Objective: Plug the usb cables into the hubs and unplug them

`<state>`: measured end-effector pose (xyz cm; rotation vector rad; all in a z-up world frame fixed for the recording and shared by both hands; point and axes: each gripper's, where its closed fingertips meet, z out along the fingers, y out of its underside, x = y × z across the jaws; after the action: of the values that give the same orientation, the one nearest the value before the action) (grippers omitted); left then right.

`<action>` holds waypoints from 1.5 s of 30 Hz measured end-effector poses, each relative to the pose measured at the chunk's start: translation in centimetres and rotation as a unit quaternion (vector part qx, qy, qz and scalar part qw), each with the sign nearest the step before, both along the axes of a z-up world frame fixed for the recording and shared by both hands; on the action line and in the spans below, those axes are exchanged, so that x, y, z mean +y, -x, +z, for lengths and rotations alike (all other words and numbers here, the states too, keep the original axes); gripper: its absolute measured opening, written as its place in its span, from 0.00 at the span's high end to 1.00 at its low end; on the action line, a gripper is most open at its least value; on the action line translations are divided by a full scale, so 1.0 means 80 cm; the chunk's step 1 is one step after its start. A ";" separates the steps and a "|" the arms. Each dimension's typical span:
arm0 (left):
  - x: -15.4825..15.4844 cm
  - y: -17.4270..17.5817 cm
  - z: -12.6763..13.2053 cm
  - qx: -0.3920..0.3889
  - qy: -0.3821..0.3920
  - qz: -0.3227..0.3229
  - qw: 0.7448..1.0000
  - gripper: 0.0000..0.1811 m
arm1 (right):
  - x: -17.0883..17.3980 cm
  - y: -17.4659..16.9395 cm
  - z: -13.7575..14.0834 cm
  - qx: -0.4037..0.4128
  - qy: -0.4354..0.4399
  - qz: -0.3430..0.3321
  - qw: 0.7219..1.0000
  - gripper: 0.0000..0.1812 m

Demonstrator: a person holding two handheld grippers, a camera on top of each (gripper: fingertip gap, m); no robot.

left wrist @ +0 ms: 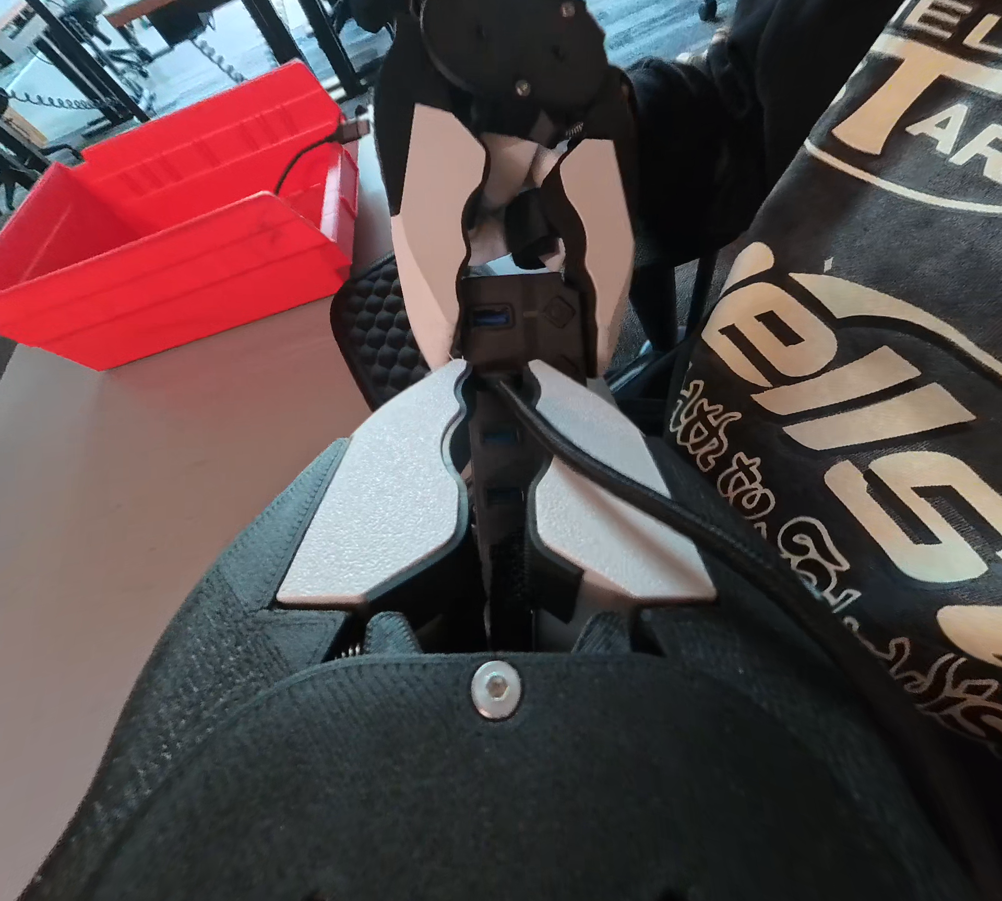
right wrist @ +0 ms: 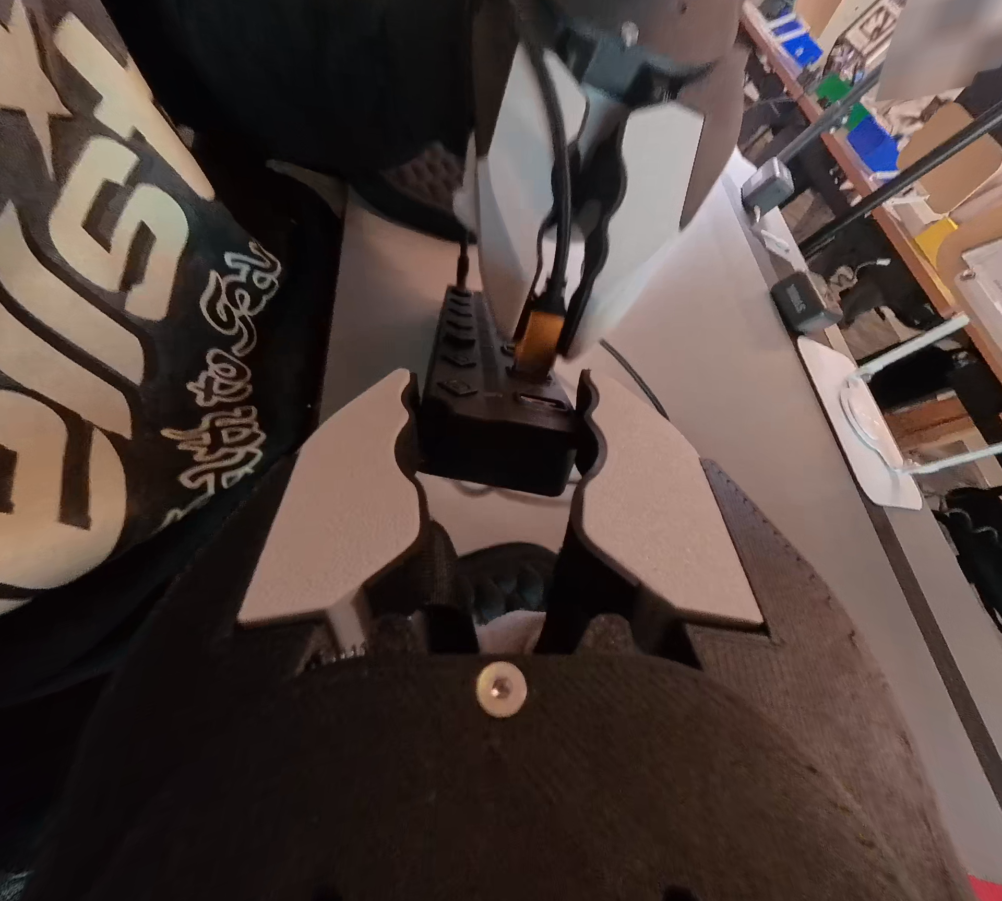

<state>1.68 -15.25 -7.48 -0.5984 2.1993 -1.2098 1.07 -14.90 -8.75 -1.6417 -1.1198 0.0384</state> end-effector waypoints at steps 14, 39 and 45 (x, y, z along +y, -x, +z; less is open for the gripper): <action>0.090 0.006 -0.001 -0.018 -0.112 0.204 0.972 0.78 | 0.003 -0.039 -0.016 0.018 0.051 -0.030 0.998 0.69; 0.406 0.366 0.015 0.043 0.115 0.711 0.692 0.83 | 0.025 -0.090 -0.099 0.075 0.253 -0.113 0.958 0.61; 0.407 0.333 -0.077 0.233 0.174 0.696 0.656 0.82 | 0.026 -0.091 -0.088 0.114 0.246 -0.106 0.957 0.62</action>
<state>-24.95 17.35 -13.63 -2.3488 0.9953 -0.5215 8.38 -12.83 -15.80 -2.1292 -0.7866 0.3858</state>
